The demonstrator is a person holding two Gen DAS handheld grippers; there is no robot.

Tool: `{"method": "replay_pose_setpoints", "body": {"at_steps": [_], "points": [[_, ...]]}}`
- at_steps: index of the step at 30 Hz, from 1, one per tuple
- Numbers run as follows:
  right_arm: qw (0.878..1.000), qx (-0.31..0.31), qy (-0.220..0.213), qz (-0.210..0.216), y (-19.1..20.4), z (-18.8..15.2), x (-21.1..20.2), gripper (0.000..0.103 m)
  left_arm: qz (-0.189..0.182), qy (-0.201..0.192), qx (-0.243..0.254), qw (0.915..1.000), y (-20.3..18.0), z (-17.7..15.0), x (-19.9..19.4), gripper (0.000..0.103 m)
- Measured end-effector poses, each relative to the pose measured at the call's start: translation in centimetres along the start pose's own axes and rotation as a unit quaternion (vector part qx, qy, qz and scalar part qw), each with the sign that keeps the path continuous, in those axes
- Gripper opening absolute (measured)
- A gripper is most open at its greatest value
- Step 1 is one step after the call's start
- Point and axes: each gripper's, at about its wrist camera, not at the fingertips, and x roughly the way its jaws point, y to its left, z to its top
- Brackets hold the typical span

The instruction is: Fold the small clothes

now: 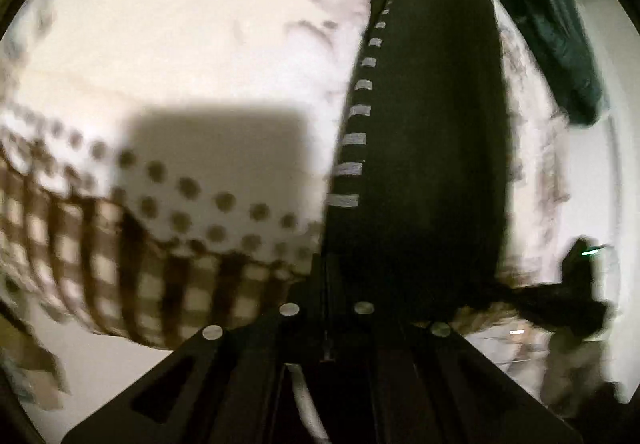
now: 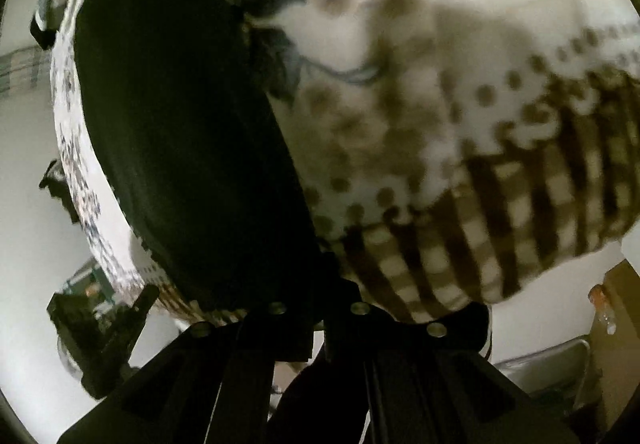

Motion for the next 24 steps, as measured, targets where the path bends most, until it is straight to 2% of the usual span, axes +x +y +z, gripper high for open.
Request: {"method": "replay_pose_setpoints", "body": {"at_steps": [1,2,3,4,5,6,7,9,12,15,18,20,22,23,24], "points": [[1.0,-0.001,0.02,-0.009,0.1,0.6,0.8,0.011,-0.016,0.001,-0.013,0.9998,0.2,0.4,0.1,0.0],[0.999,-0.007,0.033,-0.017,0.2,1.1,1.5,0.016,-0.023,0.0,-0.018,0.9996,0.3,0.8,0.1,0.001],[0.999,-0.012,0.037,-0.011,0.1,1.2,1.7,0.033,-0.039,-0.001,-0.018,0.9991,0.3,1.2,0.2,0.003],[0.999,-0.016,0.035,-0.002,0.0,1.3,1.8,0.057,-0.043,-0.002,-0.017,0.9989,0.2,1.5,0.4,0.017],[0.999,-0.017,0.031,0.013,-0.2,1.3,1.9,0.063,-0.047,-0.002,-0.017,0.9988,0.2,1.8,0.7,0.046],[0.999,-0.015,0.031,0.026,-0.6,1.3,2.1,0.064,-0.056,-0.003,-0.017,0.9983,0.2,2.1,1.0,0.061],[0.998,-0.01,0.039,0.045,-1.1,1.4,2.5,0.064,-0.071,-0.004,-0.02,0.9973,0.3,2.2,1.5,0.068],[0.997,-0.001,0.05,0.064,-1.9,1.6,3.5,0.064,-0.095,0.008,-0.022,0.9952,0.1,2.5,2.8,0.068],[0.994,-0.007,0.053,0.092,-2.3,2.0,4.3,0.066,-0.087,0.03,0.0,0.9957,-1.2,2.7,5.3,0.068],[0.993,-0.016,0.051,0.109,-1.9,2.4,5.1,0.068,-0.074,0.038,0.02,0.9963,-2.3,2.4,6.8,0.068],[0.992,-0.017,0.048,0.119,-1.4,2.4,5.4,0.068,-0.042,0.029,0.042,0.9978,-3.3,1.9,6.9,0.064],[0.991,-0.019,0.044,0.125,-1.0,2.1,5.4,0.064,-0.015,0.025,0.058,0.9979,-3.9,1.5,6.5,0.013],[0.989,-0.025,0.047,0.135,-0.4,1.8,5.5,0.04,-0.013,0.018,0.058,0.9981,-3.9,1.2,5.8,0.012],[0.988,-0.026,0.05,0.141,-0.2,1.6,5.5,0.035,-0.011,0.015,0.057,0.9982,-4.2,1.1,5.4,0.011],[0.988,-0.026,0.049,0.144,-0.1,1.4,5.4,0.025,-0.01,0.013,0.058,0.9982,-3.8,0.9,5.1,0.011]]}}
